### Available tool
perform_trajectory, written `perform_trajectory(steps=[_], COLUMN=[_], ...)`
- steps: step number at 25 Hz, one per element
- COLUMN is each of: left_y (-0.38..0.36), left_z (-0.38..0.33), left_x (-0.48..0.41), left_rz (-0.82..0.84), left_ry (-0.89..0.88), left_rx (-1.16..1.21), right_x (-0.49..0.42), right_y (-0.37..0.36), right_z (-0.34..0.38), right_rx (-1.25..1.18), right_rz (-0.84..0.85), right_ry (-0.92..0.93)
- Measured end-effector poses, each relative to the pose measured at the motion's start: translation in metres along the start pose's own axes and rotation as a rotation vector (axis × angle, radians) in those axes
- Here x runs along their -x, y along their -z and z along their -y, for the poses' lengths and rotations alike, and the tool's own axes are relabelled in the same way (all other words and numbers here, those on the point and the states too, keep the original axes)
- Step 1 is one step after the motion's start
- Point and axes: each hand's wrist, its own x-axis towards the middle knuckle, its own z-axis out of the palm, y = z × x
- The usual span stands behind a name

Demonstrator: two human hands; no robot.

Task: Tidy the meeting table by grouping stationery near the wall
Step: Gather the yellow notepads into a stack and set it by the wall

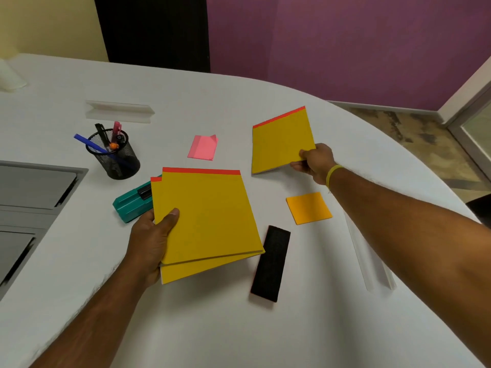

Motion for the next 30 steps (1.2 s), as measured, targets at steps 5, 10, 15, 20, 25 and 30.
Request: perform_trajectory(steps=[5,10,15,20,25,30], left_y=[0.023,0.035,0.049,0.068,0.086,0.087], left_z=[-0.005,-0.009,-0.024,-0.024,-0.008,0.011], left_x=[0.03,0.079,0.147,0.219,0.267,0.297], left_rz=[0.009,0.022,0.02,0.084,0.182,0.199], left_ry=[0.029,0.061,0.034,0.014,0.007,-0.057], left_rx=[0.007,0.039,0.055,0.021,-0.002,-0.223], right_x=[0.105,0.249,0.361,0.434,0.458,0.464], right_y=[0.005,0.001,-0.003,0.013,0.019,0.003], right_z=[0.016,-0.018,-0.059,-0.077,-0.065,-0.079], right_rx=[-0.349,-0.583,-0.415,0.079,0.184,0.117], right_rz=[0.131,0.327,0.387,0.372,0.535,0.32], right_ry=[0.047,-0.071,-0.116,0.004,-0.084,0.024])
